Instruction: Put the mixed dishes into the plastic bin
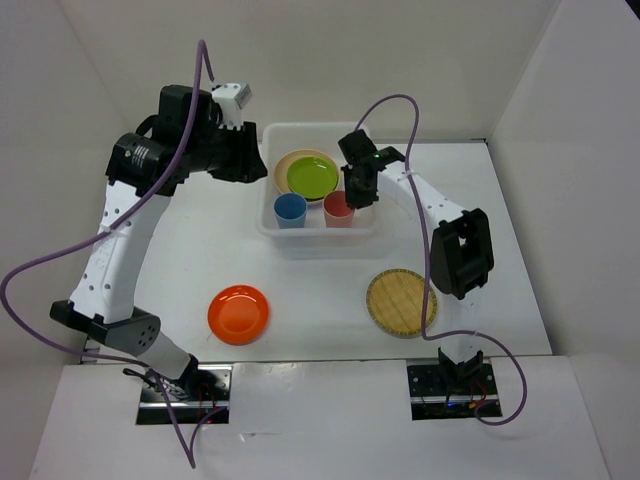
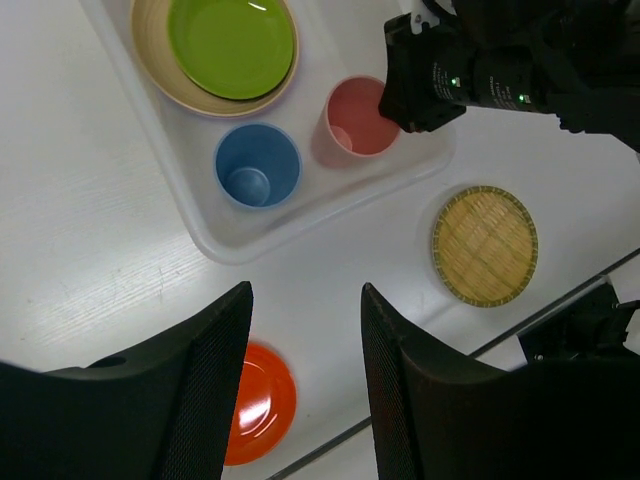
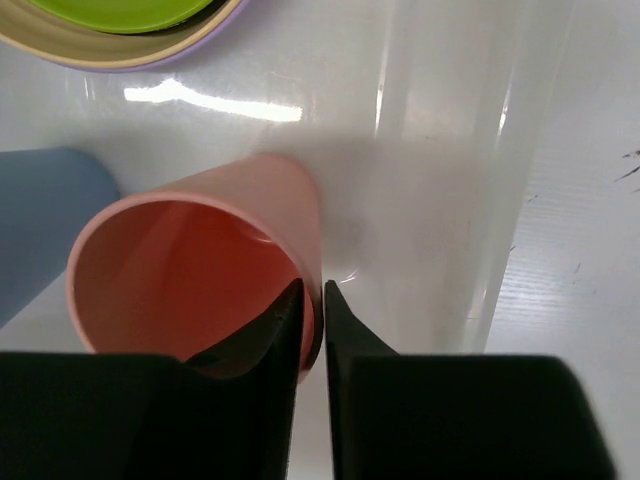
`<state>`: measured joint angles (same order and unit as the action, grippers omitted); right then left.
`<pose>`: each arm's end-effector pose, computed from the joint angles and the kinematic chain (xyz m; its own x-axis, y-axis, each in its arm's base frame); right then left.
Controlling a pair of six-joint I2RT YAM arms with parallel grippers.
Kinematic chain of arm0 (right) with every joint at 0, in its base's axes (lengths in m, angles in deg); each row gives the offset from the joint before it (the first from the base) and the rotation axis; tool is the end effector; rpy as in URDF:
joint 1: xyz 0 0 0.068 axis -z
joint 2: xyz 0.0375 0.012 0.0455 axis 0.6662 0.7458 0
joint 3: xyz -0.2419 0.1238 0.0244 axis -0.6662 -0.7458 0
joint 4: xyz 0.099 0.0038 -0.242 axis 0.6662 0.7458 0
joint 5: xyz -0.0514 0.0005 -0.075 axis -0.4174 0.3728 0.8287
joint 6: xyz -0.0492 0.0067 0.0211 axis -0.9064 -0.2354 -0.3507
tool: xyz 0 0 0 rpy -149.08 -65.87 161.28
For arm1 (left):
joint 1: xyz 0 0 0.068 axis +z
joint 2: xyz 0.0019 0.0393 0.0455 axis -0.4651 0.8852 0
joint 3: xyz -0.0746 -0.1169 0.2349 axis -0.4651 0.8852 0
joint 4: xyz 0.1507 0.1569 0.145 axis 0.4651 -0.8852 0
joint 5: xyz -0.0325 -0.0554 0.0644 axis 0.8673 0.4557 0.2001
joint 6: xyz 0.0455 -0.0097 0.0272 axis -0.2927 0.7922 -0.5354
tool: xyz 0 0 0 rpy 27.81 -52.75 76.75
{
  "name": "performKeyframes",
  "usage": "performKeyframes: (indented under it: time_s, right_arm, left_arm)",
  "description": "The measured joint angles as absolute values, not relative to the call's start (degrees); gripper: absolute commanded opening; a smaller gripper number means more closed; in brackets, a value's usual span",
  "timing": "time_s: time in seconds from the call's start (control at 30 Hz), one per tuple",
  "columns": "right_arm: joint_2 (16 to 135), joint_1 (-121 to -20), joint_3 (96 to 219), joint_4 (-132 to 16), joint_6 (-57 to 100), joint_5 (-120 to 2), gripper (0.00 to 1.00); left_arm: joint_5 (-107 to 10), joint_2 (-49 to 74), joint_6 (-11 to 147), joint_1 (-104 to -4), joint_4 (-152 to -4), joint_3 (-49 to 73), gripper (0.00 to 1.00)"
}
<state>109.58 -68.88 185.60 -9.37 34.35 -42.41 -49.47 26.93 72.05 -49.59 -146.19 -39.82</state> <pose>0.3913 0.1942 0.2686 -0.8589 -0.0682 -0.5075 -0.1019 0.9940 0.0389 0.2589 -0.1088 0.5074 -0.5953 -0.0428 -0.8023 0.3257 0.9000 -0.2896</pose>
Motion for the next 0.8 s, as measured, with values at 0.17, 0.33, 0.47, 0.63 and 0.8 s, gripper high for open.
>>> performKeyframes:
  time_s: [0.17,0.33,0.47,0.63,0.8]
  right_arm:
    - [109.6,-68.9,185.4,-9.6,34.7,-42.3,0.47]
    - [108.9,-68.9,184.4,-9.7,34.9,-42.3,0.77]
    - [105.1,-68.9,184.5,-9.7,35.3,-42.6,0.92]
    - [94.8,-68.9,186.4,-9.4,37.3,-41.7,0.99]
    - [81.6,-68.9,189.0,-10.8,39.8,-40.6,0.99]
  left_arm:
    - [-47.4,25.4,72.1,-49.6,-144.2,-35.0,0.55]
    - [-46.9,25.1,72.1,-49.6,-142.9,-30.6,0.55]
    - [-45.5,24.9,72.1,-49.3,-141.7,-29.4,0.52]
    - [-39.4,22.6,73.8,-50.3,-135.2,-21.2,0.46]
    - [-32.7,23.3,78.2,-59.9,-124.6,-5.0,0.48]
